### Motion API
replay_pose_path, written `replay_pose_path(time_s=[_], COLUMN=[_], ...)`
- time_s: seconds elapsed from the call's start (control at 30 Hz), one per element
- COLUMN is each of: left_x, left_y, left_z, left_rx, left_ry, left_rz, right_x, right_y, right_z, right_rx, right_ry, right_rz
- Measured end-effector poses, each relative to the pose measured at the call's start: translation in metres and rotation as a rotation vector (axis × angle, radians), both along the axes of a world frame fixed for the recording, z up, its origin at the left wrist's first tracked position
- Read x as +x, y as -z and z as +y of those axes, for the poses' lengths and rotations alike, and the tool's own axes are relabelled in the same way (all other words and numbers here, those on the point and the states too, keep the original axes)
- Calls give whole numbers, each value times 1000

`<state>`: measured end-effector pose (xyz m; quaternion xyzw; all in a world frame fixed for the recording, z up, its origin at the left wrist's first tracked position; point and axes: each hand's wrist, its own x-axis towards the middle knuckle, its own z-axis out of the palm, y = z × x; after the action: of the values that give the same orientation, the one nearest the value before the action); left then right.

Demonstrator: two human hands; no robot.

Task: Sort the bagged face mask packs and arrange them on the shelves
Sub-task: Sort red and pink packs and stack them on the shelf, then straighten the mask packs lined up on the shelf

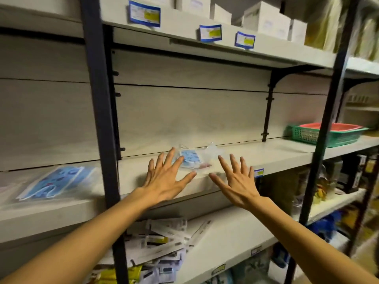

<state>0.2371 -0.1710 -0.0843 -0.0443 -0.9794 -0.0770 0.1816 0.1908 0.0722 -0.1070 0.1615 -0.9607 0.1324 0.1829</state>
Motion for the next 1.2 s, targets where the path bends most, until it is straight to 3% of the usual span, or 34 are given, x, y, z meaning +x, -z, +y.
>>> replay_pose_path(time_s=[0.1,0.3,0.5,0.67,0.83,1.07,1.2], left_x=[-36,-116,-179,-201,-199,-186,-181], left_y=[-2,-7,-15,-18,-20,-23,-24], left_z=[6,25,23,8,-7,-18,-12], left_rx=[4,-44,-35,187,431,1112,1305], left_ry=[-71,-150,-240,-337,-432,-498,-559], left_rz=[-93,-39,-127,-19,151,365,387], right_x=[-34,-115,-191,-232,-250,-260,-261], right_y=[-2,-16,-37,-31,-32,-19,-20], right_z=[11,17,8,-11,-42,-74,-77], right_rx=[57,85,178,177,51,10,-145], right_ry=[-16,-11,-144,-258,-235,-256,-330], right_rz=[-28,-74,-75,-3,-190,-315,-296])
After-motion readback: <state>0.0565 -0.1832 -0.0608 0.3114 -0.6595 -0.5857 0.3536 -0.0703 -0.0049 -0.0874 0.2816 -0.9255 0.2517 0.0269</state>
